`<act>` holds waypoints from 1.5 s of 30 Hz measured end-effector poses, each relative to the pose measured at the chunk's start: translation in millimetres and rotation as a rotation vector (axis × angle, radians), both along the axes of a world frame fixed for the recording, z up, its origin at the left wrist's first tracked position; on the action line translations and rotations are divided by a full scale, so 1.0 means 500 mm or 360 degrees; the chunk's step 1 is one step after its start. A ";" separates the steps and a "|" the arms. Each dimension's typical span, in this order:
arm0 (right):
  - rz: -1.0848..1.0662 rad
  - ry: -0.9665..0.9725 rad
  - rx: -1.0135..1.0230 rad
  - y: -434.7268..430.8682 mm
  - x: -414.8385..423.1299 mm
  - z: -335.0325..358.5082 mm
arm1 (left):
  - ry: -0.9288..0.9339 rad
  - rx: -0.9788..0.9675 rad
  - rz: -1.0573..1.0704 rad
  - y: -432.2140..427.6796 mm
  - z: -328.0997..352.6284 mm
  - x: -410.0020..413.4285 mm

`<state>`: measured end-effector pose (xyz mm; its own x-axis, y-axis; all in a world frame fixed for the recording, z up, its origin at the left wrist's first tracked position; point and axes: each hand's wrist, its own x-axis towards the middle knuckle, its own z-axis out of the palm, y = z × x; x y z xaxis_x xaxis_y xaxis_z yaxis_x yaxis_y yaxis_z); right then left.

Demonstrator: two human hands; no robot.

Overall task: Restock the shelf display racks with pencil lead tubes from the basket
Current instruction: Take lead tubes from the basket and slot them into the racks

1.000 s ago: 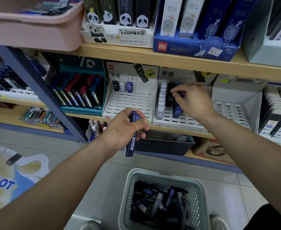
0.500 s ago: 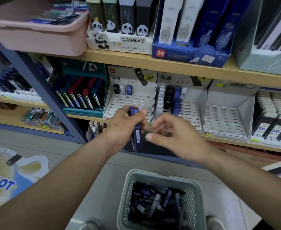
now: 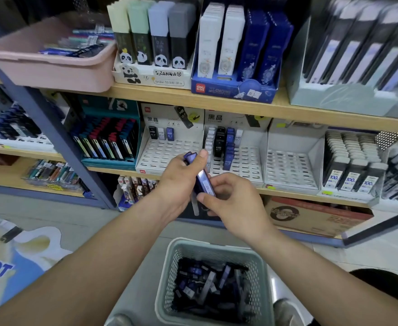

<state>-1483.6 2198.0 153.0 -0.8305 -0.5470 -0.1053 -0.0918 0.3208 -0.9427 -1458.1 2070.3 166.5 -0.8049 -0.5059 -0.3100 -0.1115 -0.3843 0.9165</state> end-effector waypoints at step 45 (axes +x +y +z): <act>0.0041 -0.0236 -0.0370 0.061 -0.112 0.005 | 0.0051 -0.0706 -0.0179 -0.009 -0.005 -0.012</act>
